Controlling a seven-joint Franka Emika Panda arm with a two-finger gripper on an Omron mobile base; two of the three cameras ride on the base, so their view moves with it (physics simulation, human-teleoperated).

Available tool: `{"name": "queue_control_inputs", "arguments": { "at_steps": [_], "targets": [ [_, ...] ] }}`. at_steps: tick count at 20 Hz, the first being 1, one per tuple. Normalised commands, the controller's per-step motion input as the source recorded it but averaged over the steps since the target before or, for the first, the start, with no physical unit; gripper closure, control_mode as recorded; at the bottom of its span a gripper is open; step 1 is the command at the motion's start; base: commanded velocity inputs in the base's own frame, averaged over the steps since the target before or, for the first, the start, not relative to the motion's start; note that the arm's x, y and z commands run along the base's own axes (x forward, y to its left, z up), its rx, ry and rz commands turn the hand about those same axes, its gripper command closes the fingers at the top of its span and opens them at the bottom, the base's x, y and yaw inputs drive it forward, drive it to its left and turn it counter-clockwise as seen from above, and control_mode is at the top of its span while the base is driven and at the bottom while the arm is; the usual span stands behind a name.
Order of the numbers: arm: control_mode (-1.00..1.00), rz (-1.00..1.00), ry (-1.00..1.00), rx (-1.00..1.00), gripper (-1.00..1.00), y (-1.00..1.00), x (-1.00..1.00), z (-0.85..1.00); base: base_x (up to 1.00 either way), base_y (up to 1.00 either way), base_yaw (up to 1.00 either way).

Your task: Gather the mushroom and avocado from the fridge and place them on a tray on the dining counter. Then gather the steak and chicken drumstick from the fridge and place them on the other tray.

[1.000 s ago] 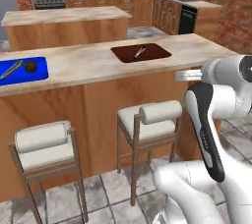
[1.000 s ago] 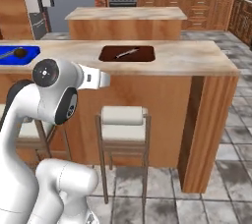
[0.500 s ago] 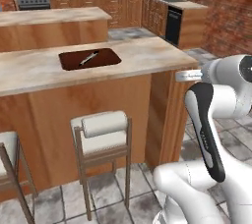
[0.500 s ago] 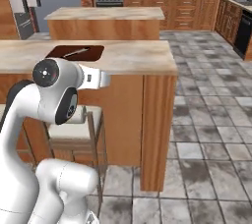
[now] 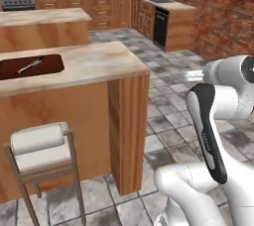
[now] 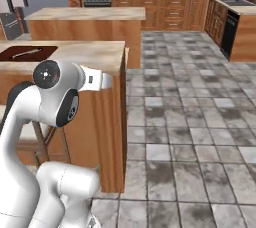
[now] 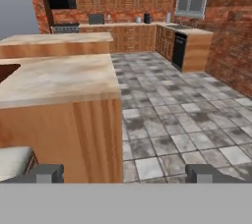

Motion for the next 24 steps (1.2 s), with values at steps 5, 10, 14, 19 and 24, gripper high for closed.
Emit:
{"name": "queue_control_inputs", "arguments": {
  "at_steps": [5,10,14,19,24],
  "targets": [
    [1.00,0.00,0.00,0.00,-1.00,0.00,0.00,0.00,0.31,-1.00,0.00],
    [1.00,0.00,0.00,0.00,-1.00,0.00,0.00,0.00,0.62,-1.00,0.03],
    [1.00,0.00,0.00,0.00,-1.00,0.00,0.00,0.00,0.79,-0.93,0.17],
    [1.00,0.00,0.00,0.00,-1.00,0.00,0.00,0.00,0.73,-0.82,0.21],
    [1.00,0.00,0.00,0.00,-1.00,0.00,0.00,0.00,0.83,-0.55,0.27]
  ]
}}
